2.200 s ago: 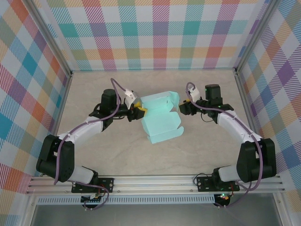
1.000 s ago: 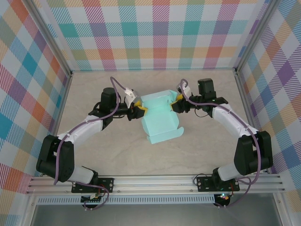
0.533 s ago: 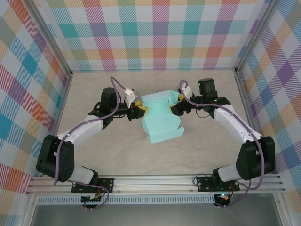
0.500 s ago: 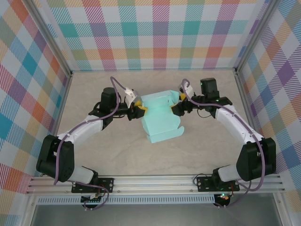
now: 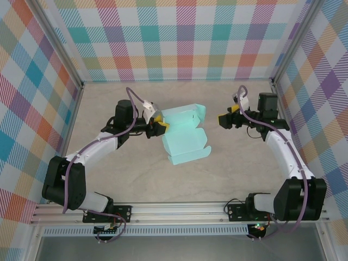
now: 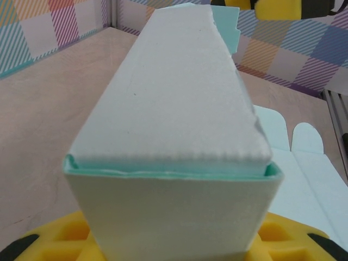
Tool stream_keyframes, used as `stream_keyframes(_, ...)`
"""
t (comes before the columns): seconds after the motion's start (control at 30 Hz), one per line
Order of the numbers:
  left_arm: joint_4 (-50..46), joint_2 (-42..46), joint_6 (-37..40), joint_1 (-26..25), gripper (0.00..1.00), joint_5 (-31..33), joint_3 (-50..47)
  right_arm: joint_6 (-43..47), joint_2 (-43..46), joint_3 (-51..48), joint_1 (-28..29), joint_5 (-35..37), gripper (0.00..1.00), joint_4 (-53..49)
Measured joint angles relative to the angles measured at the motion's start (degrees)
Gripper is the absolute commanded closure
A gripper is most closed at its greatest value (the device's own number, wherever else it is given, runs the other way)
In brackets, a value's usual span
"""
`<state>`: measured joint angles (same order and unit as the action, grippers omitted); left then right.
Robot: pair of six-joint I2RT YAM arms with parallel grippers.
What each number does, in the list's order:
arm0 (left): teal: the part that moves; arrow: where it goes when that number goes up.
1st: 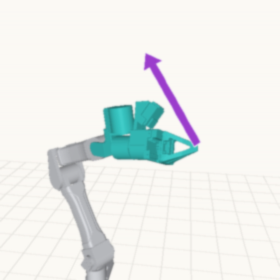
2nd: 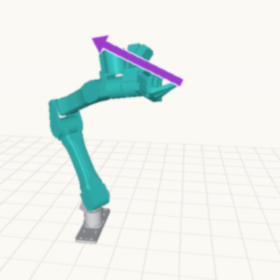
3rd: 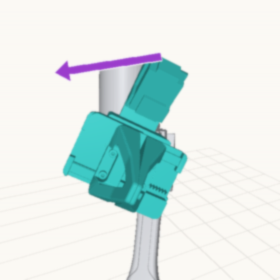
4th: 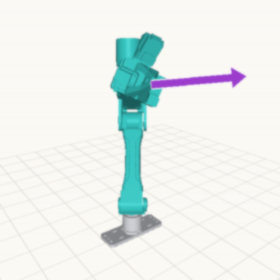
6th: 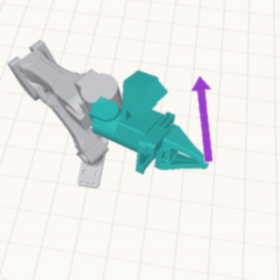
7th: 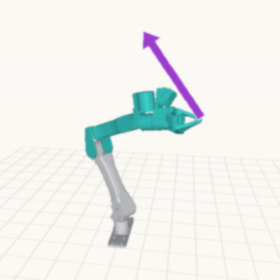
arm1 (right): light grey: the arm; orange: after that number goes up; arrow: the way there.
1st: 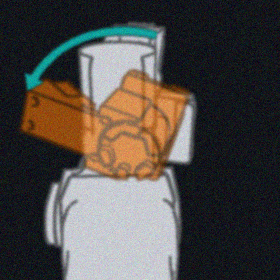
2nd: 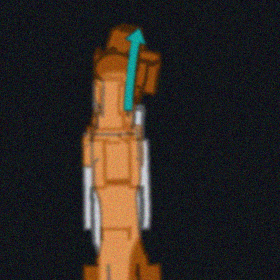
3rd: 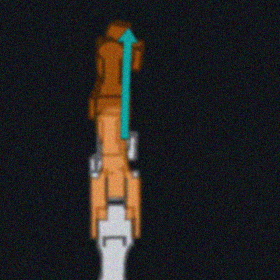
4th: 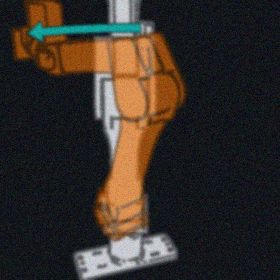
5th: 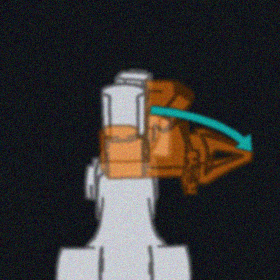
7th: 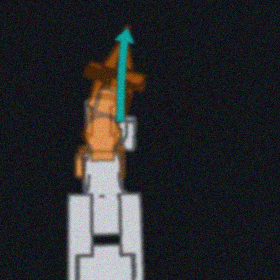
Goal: Fold the paper box
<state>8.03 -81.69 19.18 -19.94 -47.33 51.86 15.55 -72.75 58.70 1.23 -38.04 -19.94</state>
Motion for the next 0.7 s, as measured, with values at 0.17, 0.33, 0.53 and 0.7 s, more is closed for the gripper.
stream_keyframes(0.17,-0.44,0.02,0.20,0.00,0.94,-1.81,0.50,2.14,-3.96,0.02,3.19,-0.31,0.17,0.87)
stream_keyframes(0.33,-0.61,0.07,0.39,0.00,0.94,-3.61,0.55,5.27,-8.22,0.04,8.66,-0.22,0.20,0.94)
stream_keyframes(0.53,-1.14,0.07,1.07,0.17,0.94,-4.33,0.57,6.40,-10.12,0.59,10.25,-1.07,0.27,2.38)
stream_keyframes(0.7,-1.14,0.07,1.14,0.39,0.94,-4.57,0.79,7.04,-10.71,2.03,11.26,-1.01,0.28,2.78)
